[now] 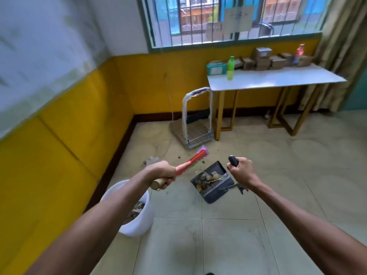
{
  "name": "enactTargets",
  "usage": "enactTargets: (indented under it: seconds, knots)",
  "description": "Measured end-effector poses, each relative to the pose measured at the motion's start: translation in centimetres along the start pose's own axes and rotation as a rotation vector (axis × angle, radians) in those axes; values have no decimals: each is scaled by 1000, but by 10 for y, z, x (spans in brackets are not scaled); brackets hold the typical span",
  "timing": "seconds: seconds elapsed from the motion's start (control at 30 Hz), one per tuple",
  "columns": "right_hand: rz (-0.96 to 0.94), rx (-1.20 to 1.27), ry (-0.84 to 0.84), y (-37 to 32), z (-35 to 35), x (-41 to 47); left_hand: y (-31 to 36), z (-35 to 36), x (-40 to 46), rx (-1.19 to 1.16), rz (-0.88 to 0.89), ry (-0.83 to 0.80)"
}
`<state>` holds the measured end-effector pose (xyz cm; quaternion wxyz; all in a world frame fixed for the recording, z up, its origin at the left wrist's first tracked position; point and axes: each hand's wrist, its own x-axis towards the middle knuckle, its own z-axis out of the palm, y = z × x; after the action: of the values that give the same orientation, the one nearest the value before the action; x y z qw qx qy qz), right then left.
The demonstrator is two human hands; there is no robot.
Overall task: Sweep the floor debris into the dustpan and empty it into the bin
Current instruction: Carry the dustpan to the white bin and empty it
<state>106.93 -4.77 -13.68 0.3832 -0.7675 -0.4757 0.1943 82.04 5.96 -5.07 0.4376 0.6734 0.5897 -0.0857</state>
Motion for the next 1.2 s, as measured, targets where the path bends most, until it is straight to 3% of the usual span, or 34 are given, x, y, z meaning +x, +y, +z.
enactTargets:
  seconds: [0.33, 0.77, 0.97, 1.2]
  knots:
    - [-161, 124, -130, -48, -20, -32, -43, 50, -92, -320, -64, 150]
    - [-383, 227, -409, -92, 3, 33, 5, 48, -104, -491, -288, 475]
    - [-571, 111, -572, -112, 12, 47, 7, 68, -111, -608, -370, 635]
    - [-940, -166, -749, -124, 37, 47, -25, 92, -128, -726, -459, 719]
